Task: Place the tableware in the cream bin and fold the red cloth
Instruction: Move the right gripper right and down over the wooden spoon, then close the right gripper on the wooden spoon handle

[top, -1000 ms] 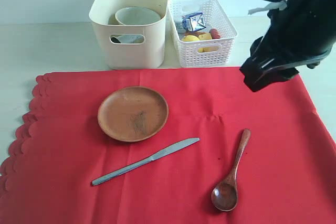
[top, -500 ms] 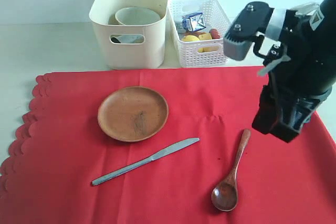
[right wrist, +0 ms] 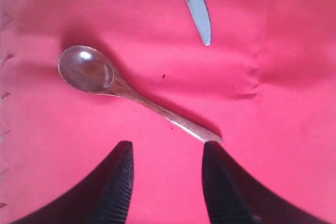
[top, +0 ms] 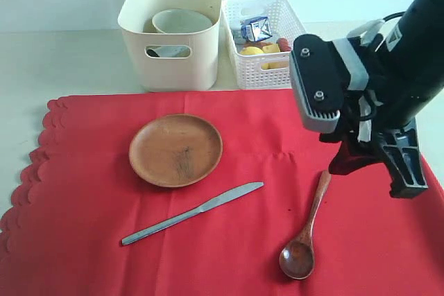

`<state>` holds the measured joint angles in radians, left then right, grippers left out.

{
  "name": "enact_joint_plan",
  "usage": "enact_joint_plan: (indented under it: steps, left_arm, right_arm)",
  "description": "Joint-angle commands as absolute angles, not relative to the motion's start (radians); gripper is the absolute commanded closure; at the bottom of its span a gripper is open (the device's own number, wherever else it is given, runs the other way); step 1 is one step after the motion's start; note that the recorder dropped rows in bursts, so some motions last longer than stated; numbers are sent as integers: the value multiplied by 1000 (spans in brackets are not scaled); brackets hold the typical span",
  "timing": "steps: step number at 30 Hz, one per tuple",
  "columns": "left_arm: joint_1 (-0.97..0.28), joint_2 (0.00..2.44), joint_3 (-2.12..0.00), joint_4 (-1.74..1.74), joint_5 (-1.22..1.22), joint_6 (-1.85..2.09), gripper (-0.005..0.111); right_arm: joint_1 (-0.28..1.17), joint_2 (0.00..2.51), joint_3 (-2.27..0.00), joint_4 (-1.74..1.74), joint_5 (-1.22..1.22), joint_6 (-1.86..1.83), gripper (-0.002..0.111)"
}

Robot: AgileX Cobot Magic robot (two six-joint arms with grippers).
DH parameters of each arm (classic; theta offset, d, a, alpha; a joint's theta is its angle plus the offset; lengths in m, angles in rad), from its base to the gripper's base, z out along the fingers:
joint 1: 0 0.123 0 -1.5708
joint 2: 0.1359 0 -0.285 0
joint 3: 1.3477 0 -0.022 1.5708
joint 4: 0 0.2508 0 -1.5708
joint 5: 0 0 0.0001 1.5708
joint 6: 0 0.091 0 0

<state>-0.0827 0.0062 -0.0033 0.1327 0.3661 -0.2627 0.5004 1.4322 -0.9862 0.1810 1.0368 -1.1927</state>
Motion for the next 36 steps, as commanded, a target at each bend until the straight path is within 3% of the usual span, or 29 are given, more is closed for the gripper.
enact_joint_plan:
  steps: [1,18,31,36]
  left_arm:
    - [-81,0,0,126,362,-262,107]
    - [-81,0,0,126,362,-262,107]
    - [-81,0,0,126,362,-262,107]
    - [-81,0,0,126,362,-262,107]
  right_arm:
    - [499,1497,-984,183,1010,-1383,66]
    - [499,1749,-984,108,843,-1685,66]
    - [558,1763,-954,55,887,-1701,66]
    - [558,1763,-873,0,791,-1701,66]
